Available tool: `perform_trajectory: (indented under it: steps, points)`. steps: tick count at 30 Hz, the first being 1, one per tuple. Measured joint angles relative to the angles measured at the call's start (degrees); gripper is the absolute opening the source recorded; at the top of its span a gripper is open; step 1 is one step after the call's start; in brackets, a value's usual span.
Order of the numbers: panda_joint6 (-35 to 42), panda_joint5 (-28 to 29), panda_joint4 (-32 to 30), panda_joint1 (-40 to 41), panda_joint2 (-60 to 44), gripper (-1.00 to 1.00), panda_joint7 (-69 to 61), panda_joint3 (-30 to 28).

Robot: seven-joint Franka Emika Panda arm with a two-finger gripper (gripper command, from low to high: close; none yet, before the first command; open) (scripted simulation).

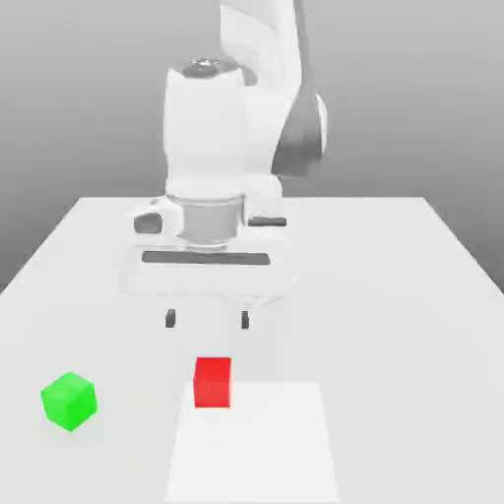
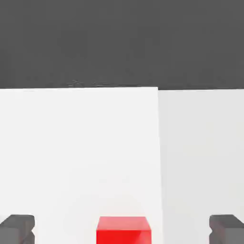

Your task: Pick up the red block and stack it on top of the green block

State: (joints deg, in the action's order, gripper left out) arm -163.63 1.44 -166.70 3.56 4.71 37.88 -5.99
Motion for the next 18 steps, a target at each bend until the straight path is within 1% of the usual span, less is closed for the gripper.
perform_trajectory:
  steps: [2,5,6,13,18]
  points:
    - [-4.49,-2.13,-0.17,0.25,-5.55,0.00,-1.76,0.50]
    - [-10.10,-4.50,0.49,2.35,-12.19,0.00,-3.56,3.21]
    - [-11.79,-4.92,0.75,3.16,-14.17,-1.00,-3.89,4.10]
    - [-12.15,-4.79,0.80,3.54,-14.61,-1.00,-3.76,4.46]
    - [-4.54,-1.71,-0.47,3.50,-5.72,-1.00,-1.54,3.56]
